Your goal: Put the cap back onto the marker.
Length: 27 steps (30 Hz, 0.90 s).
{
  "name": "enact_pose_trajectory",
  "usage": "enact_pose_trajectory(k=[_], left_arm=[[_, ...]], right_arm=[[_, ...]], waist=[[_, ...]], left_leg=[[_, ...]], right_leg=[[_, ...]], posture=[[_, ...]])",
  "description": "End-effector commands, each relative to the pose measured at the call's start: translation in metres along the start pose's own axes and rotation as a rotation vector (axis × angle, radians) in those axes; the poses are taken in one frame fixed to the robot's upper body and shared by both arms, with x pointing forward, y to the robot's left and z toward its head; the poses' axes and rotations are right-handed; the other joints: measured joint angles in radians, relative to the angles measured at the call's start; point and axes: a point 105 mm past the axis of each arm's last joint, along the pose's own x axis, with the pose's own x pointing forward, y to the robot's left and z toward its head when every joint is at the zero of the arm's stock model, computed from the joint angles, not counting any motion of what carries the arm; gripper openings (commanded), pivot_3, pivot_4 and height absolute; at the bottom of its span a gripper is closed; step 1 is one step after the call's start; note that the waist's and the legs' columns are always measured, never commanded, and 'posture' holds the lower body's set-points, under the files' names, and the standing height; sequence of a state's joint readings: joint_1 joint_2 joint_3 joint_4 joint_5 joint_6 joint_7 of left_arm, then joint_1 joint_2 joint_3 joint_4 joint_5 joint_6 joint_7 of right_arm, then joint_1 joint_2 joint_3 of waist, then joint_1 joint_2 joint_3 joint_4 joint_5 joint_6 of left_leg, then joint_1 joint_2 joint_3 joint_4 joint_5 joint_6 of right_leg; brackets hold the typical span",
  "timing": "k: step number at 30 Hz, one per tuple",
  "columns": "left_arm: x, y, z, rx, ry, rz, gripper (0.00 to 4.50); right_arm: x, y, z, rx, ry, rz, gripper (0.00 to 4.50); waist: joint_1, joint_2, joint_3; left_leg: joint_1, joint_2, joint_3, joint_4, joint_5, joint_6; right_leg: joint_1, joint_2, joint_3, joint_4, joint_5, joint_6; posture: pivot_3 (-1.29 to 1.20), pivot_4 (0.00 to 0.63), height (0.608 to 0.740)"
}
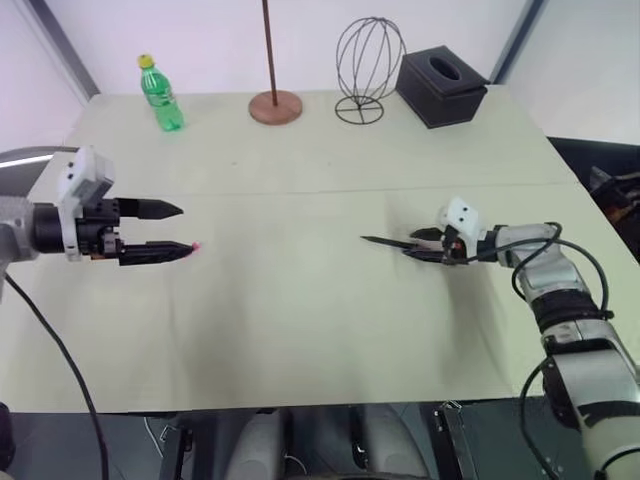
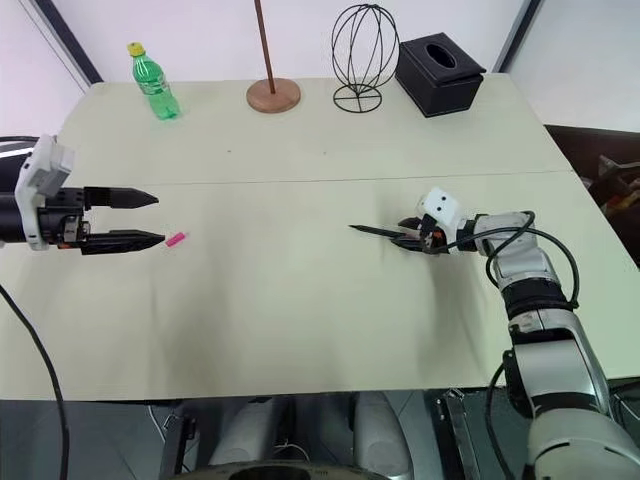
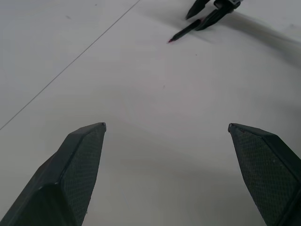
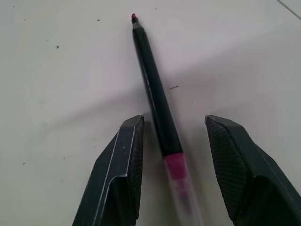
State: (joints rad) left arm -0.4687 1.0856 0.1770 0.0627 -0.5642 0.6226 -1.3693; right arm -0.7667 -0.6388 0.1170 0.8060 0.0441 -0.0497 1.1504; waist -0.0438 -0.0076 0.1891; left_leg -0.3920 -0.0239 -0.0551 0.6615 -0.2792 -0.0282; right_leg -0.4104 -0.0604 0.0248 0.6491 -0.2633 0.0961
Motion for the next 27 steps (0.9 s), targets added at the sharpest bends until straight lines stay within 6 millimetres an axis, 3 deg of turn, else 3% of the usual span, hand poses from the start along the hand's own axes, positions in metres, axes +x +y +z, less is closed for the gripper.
enact_pose_trajectory(k=[1,12,27], left_arm=[[-0.003,-0.003,0.007,0.032,-0.031,0.012,4.39],[0.0,-0.003,-0.005,0.015,-0.048,0.027,4.39],[0.003,-0.002,-0.009,0.003,-0.066,0.052,4.39]], right_arm=[[0.004,0.0,0.009,-0.037,-0.011,0.032,2.11],[0.024,0.012,0.021,-0.07,-0.029,0.115,2.11],[0.031,0.011,0.018,-0.006,-0.003,0.128,2.11]], waist=[[-0.001,0.0,0.0],[-0.001,0.0,0.0],[-0.002,0.0,0.0]], left_leg=[[0.0,0.0,0.0,0.0,0.0,0.0],[0.0,0.0,0.0,0.0,0.0,0.0],[0.0,0.0,0.0,0.0,0.0,0.0]], right_leg=[[0.0,0.0,0.0,0.0,0.0,0.0],[0.0,0.0,0.0,0.0,0.0,0.0],[0.0,0.0,0.0,0.001,0.0,0.0]], posture=[[0.0,0.15,0.74],[0.0,0.15,0.74],[0.0,0.15,0.74]])
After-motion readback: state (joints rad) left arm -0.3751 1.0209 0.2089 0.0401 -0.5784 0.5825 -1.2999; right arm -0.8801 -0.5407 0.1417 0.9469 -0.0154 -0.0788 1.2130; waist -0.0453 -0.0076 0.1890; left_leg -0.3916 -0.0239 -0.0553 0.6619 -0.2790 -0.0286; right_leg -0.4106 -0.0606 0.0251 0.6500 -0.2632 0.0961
